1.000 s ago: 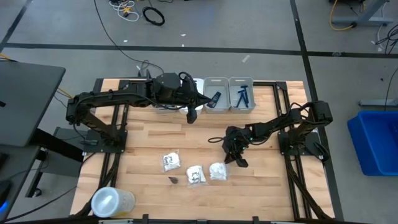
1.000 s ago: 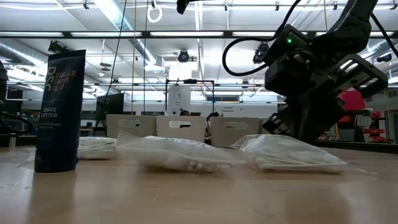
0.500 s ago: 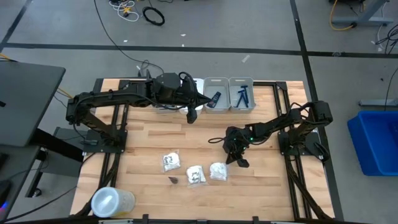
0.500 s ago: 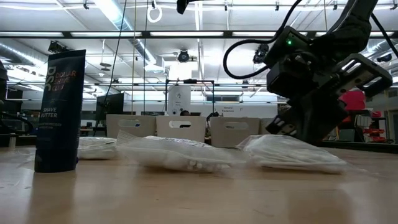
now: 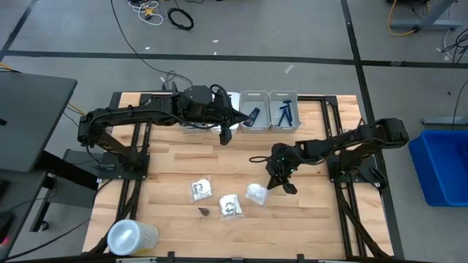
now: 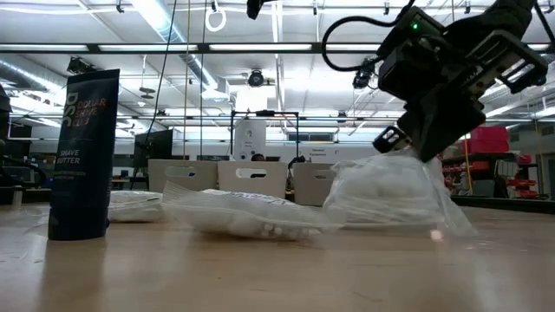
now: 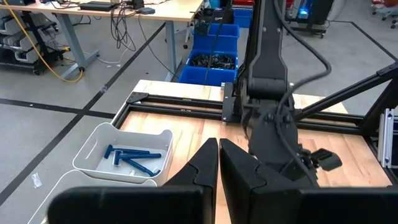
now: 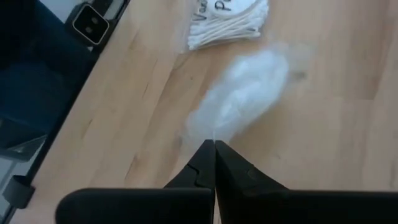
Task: Pick & Place Travel size toiletries
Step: Put the white cotton pack into the white bin
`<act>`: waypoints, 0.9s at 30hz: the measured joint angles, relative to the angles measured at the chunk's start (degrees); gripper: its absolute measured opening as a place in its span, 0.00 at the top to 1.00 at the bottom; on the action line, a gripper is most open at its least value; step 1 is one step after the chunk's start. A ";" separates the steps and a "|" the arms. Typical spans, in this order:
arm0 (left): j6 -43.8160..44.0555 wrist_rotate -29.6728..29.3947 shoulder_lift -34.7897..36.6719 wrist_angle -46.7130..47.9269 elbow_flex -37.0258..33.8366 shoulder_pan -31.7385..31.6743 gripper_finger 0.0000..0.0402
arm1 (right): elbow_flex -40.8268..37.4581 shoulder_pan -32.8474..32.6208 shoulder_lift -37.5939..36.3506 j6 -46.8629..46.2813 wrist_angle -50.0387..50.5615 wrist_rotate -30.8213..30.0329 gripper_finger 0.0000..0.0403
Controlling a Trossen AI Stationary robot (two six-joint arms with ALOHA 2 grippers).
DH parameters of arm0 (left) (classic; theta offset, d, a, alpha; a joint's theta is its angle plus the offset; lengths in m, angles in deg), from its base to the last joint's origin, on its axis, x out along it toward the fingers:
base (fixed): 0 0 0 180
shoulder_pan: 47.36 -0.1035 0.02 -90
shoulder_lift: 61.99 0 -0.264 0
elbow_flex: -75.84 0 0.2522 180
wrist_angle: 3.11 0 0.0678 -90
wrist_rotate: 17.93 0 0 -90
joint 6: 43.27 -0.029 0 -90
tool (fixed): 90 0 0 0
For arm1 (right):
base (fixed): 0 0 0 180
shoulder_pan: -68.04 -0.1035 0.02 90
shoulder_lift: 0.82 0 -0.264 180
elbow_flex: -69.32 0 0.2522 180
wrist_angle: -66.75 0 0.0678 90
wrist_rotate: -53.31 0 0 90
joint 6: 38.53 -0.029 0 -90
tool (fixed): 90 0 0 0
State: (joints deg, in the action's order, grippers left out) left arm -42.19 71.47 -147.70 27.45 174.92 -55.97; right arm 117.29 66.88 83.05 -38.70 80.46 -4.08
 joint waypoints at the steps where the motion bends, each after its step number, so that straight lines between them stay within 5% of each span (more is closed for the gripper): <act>1: 0.00 0.00 0.00 0.00 0.00 0.00 0.94 | 0.00 0.18 -0.91 0.01 0.91 -0.02 1.00; 18: 1.24 0.00 0.00 -1.29 0.00 0.00 0.94 | 0.00 3.74 -15.40 -2.38 5.31 -1.55 1.00; 27: 1.17 -0.09 2.44 -1.58 0.15 0.00 0.94 | 0.00 3.84 -20.21 -4.40 -2.91 -7.04 1.00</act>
State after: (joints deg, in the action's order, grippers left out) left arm -41.02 71.39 -145.26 25.87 175.07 -55.97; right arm 117.29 70.72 62.84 -43.10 77.54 -11.12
